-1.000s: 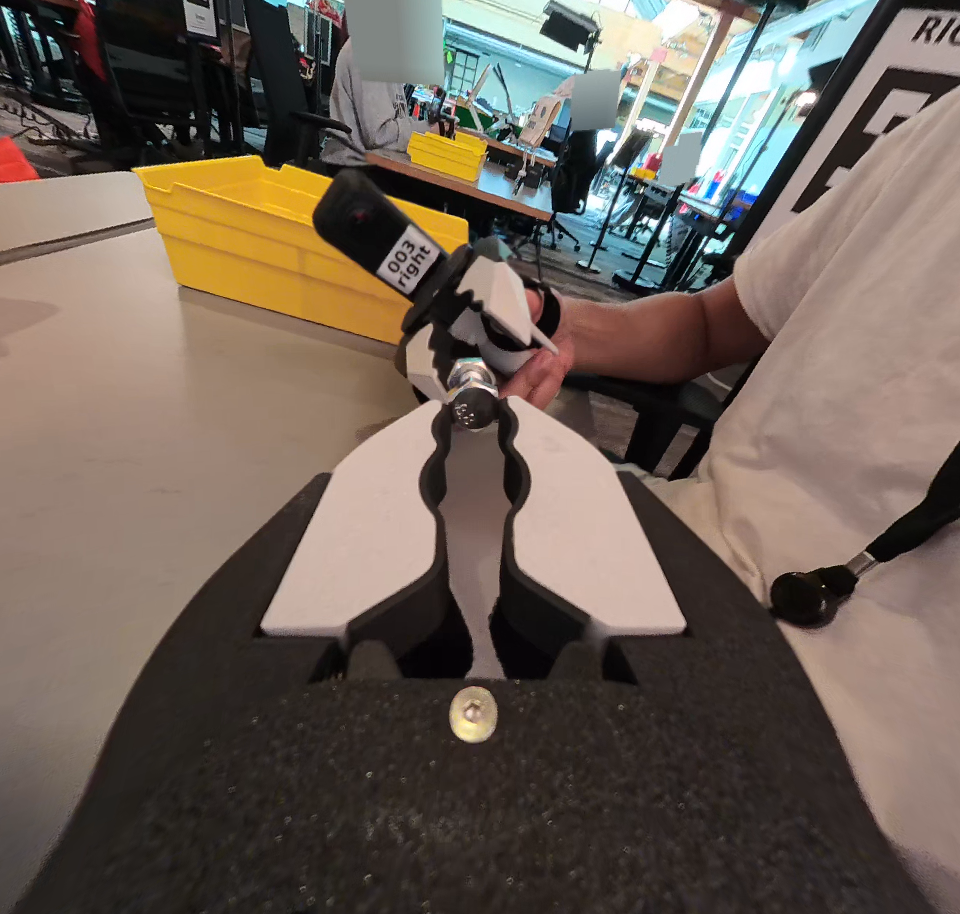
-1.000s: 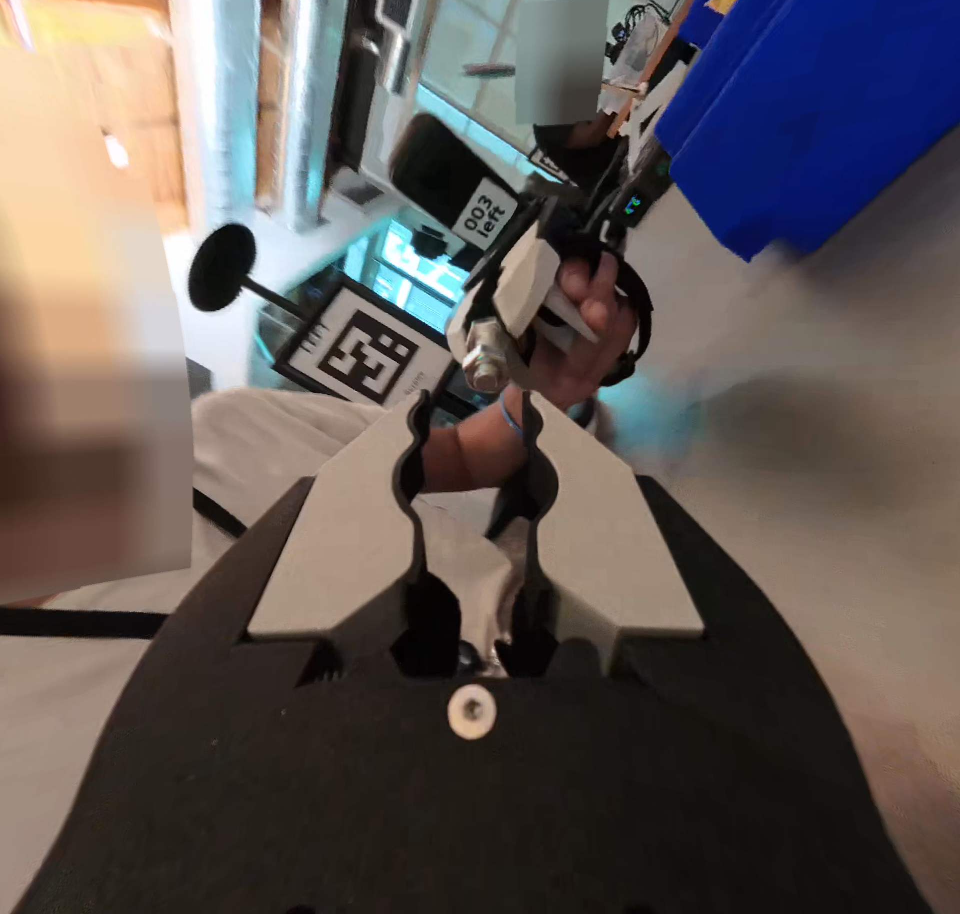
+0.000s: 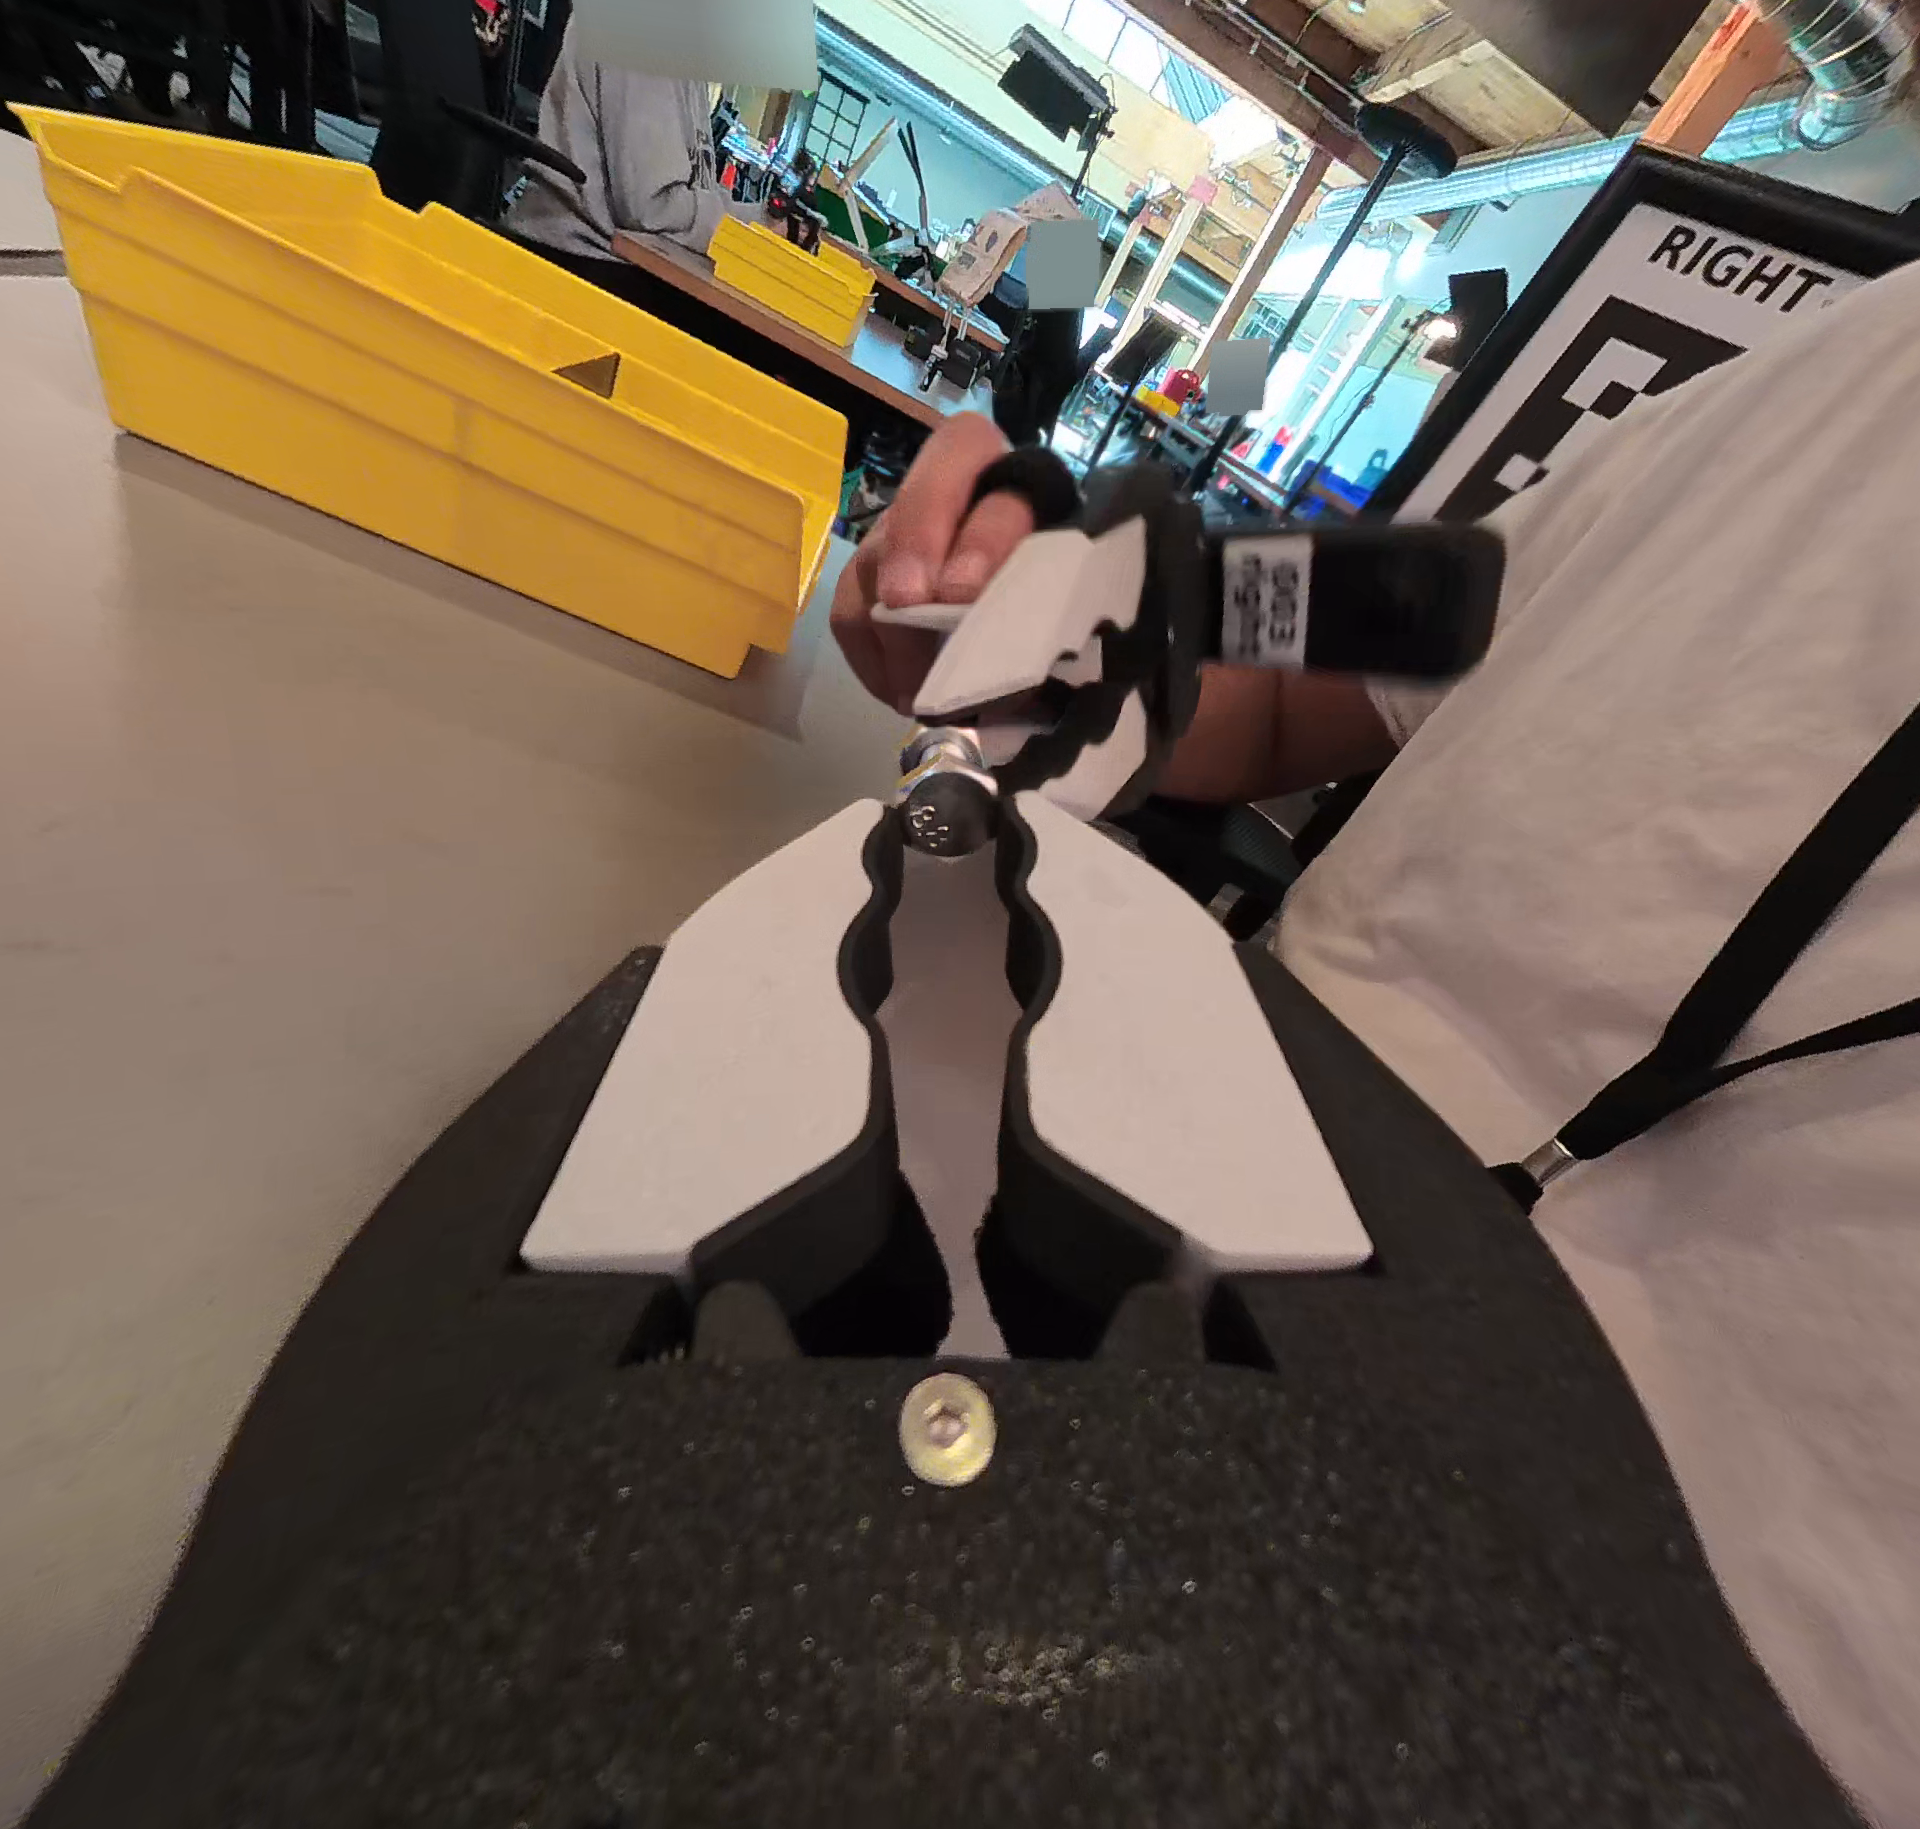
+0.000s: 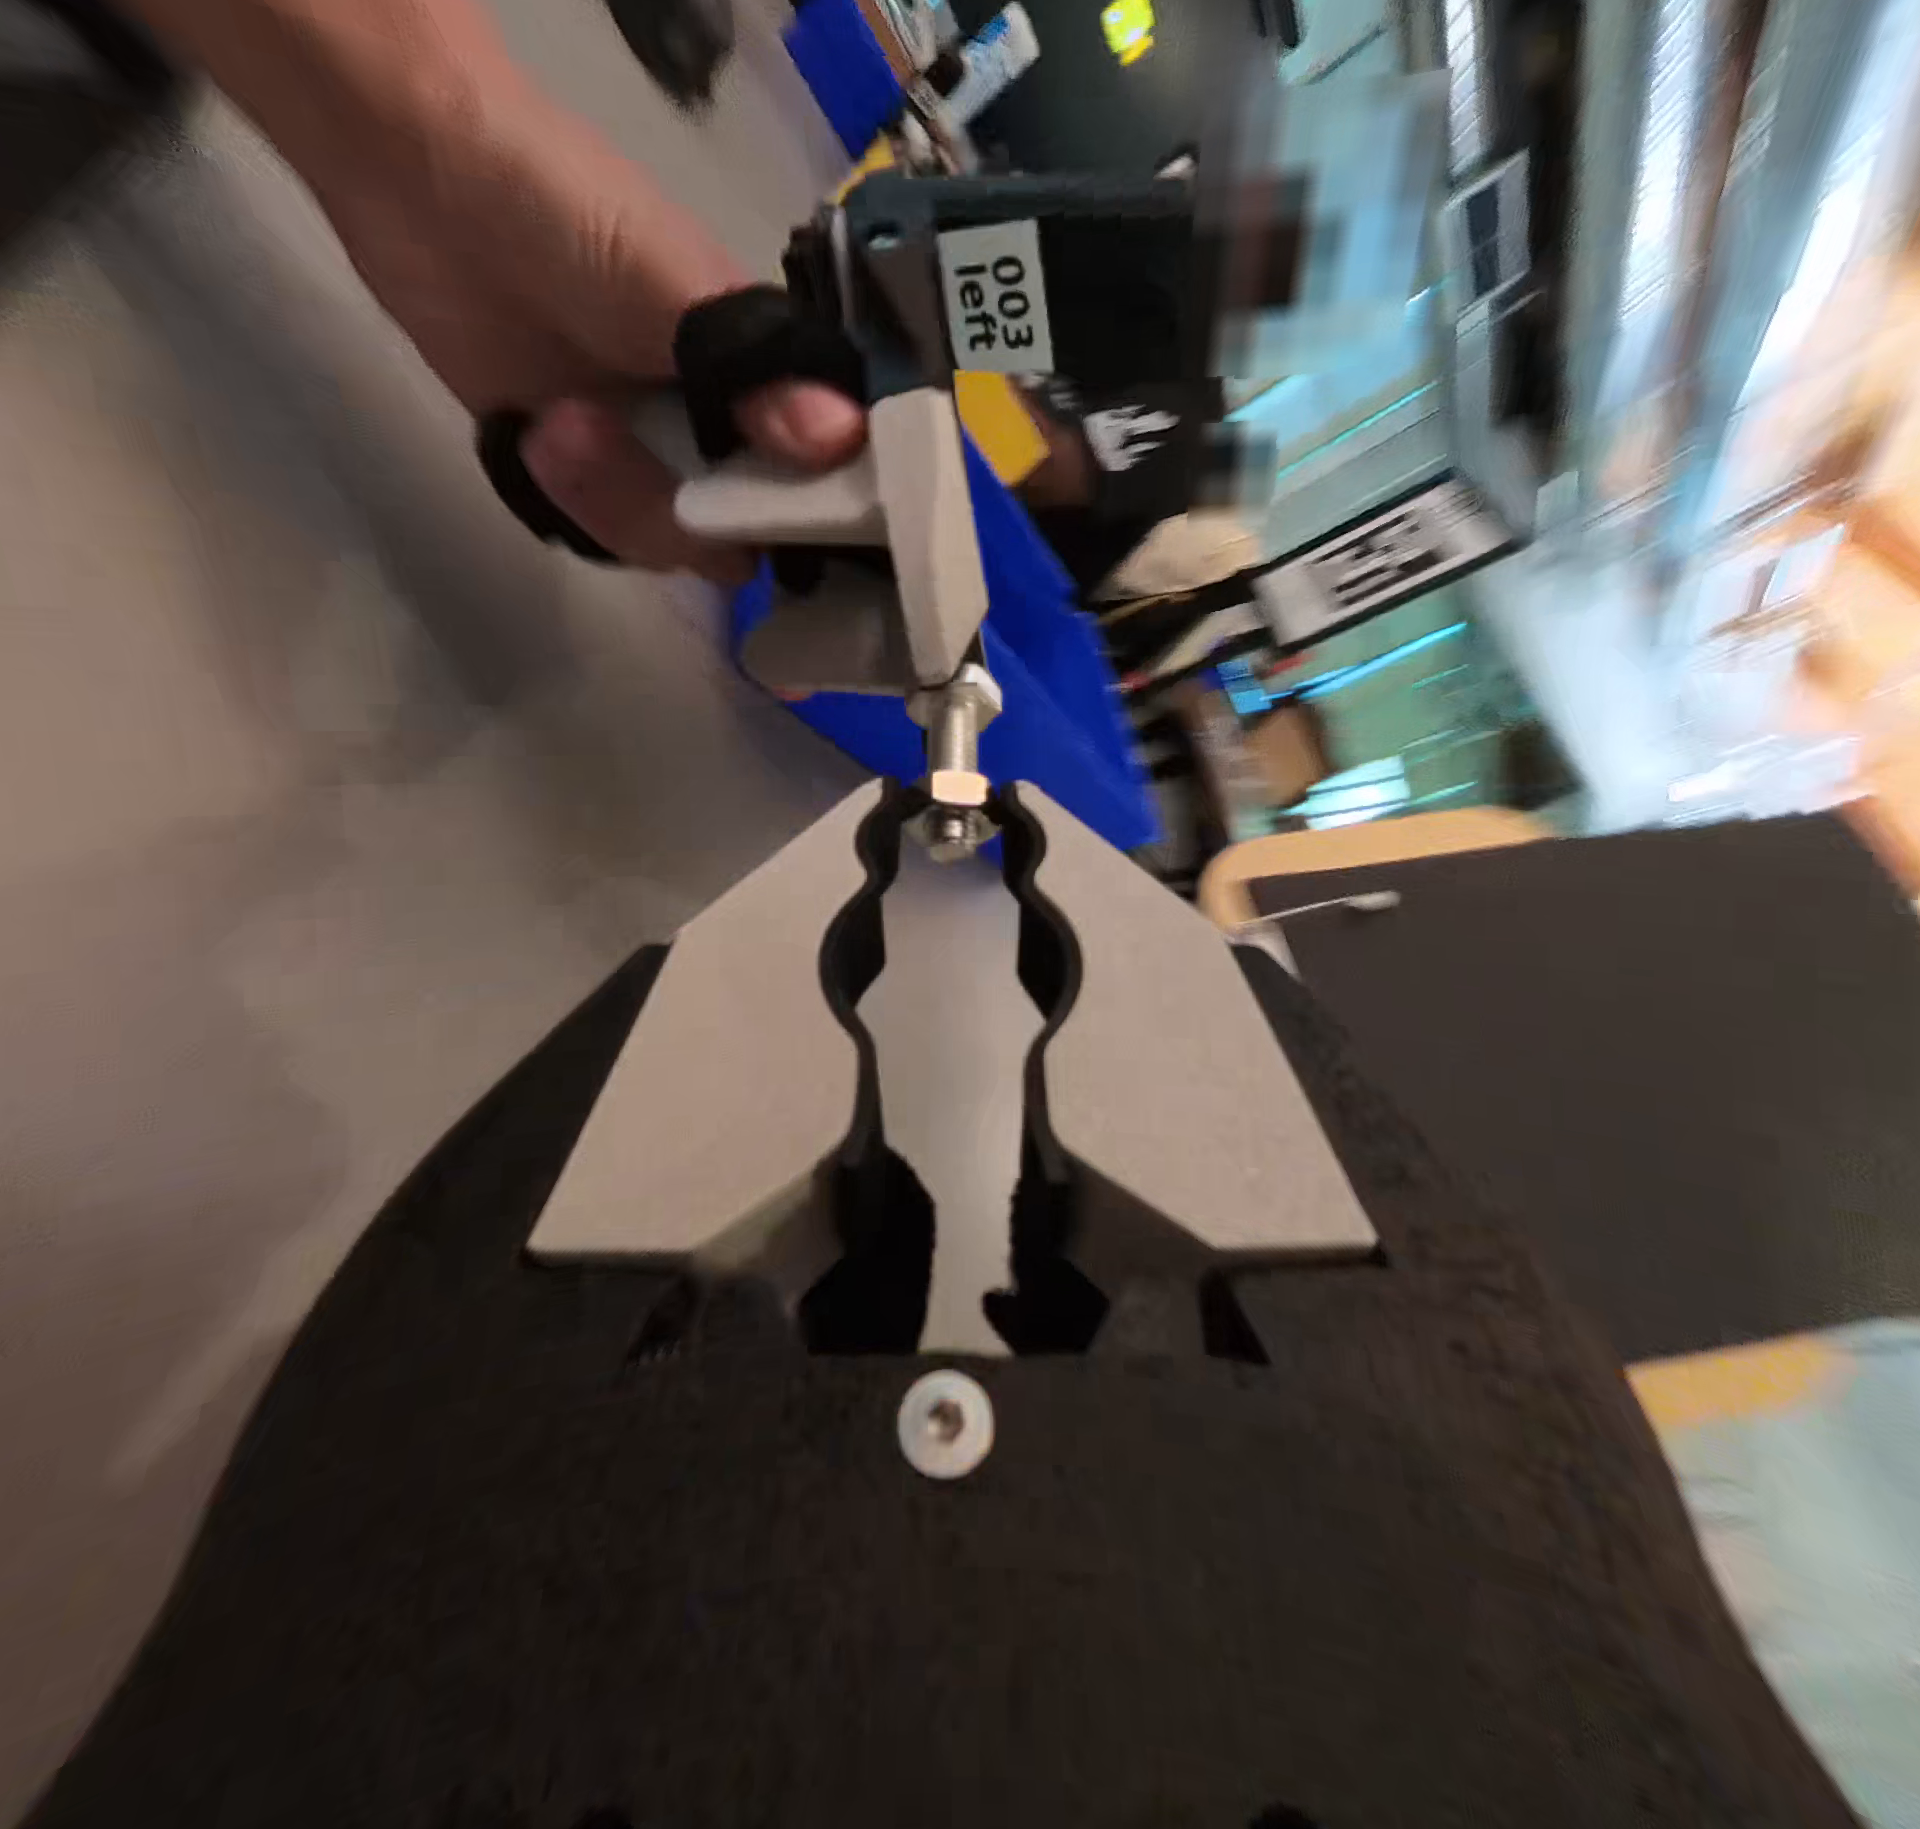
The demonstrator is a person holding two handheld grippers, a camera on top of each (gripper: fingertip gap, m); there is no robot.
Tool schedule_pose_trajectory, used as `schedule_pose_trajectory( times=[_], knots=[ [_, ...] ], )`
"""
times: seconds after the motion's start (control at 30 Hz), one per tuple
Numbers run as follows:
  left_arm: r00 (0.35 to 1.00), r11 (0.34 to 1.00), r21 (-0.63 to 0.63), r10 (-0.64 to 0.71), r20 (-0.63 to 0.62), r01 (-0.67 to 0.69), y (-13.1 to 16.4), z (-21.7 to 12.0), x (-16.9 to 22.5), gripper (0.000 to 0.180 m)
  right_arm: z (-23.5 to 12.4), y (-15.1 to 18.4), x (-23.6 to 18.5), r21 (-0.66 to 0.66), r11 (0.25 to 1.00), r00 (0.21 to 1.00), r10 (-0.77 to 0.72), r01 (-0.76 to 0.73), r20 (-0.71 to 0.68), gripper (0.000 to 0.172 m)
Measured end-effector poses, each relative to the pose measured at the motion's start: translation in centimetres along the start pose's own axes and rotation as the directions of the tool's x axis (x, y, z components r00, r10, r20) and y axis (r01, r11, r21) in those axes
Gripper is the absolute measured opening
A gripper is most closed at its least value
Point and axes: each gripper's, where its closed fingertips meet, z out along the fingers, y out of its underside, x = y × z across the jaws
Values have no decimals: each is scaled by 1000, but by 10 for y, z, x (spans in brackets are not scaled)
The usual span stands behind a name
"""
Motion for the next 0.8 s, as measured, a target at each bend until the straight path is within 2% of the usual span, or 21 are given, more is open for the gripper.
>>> schedule_pose_trajectory(
  times=[0.07, 0.1, 0.17, 0.23, 0.3, 0.37, 0.4, 0.43, 0.47, 0.5, 0.53, 0.57, 0.6, 0.7, 0.8],
  knots=[
    [1000, 1000, 6, -2, -9, 2, -1, 0, 1, 17, -1, -2, 3, -33, 977, 970, -214, 211, -118, 19],
    [1000, 1000, 10, 3, -8, -3, -2, -1, 2, 17, 0, -2, 4, -37, 975, 963, -221, 218, -151, 19],
    [1000, 1000, 15, 20, 6, -20, -4, -4, 1, 17, 1, -1, 4, -17, 995, 985, -99, 98, -143, 20],
    [998, 999, 19, 51, 34, -51, -7, -9, -1, 17, 1, 2, 9, 17, 991, 987, 137, -136, -89, 30],
    [995, 996, 27, 84, 63, -85, -11, -15, -3, 17, 1, 7, 15, 41, 913, 914, 406, -405, -5, 30],
    [990, 992, 34, 116, 85, -119, -14, -20, -5, 17, 2, 9, 16, 47, 739, 738, 662, -672, 133, 29],
    [987, 990, 35, 131, 90, -134, -15, -22, -5, 17, 2, 5, 11, 28, 614, 601, 761, -789, 244, 19],
    [985, 988, 35, 144, 93, -148, -16, -23, -4, 17, 3, 3, 7, -29, 458, 422, 840, -888, 341, 15],
    [983, 986, 33, 157, 99, -161, -16, -24, -4, 17, 4, 0, 8, -89, 283, 220, 879, -955, 423, 16],
    [981, 984, 31, 169, 99, -173, -16, -24, -4, 17, 1, -6, 13, -138, 95, 10, 857, -986, 515, 17],
    [979, 983, 28, 178, 98, -181, -16, -24, -3, 17, -2, -10, 20, -182, -70, -166, 795, -981, 583, 17],
    [978, 982, 26, 185, 98, -188, -16, -23, -2, 17, -3, -9, 24, -223, -169, -273, 740, -960, 615, 17],
    [977, 981, 26, 189, 96, -192, -16, -23, -1, 17, -3, -7, 22, -248, -206, -319, 716, -947, 621, 17],
    [976, 979, 26, 199, 93, -202, -16, -21, 1, 17, 3, -4, 10, -260, -143, -273, 767, -955, 581, 17],
    [972, 975, 18, 217, 95, -219, -15, -19, 1, 17, 5, -8, 8, -279, -164, -302, 759, -946, 577, 16]
  ],
)
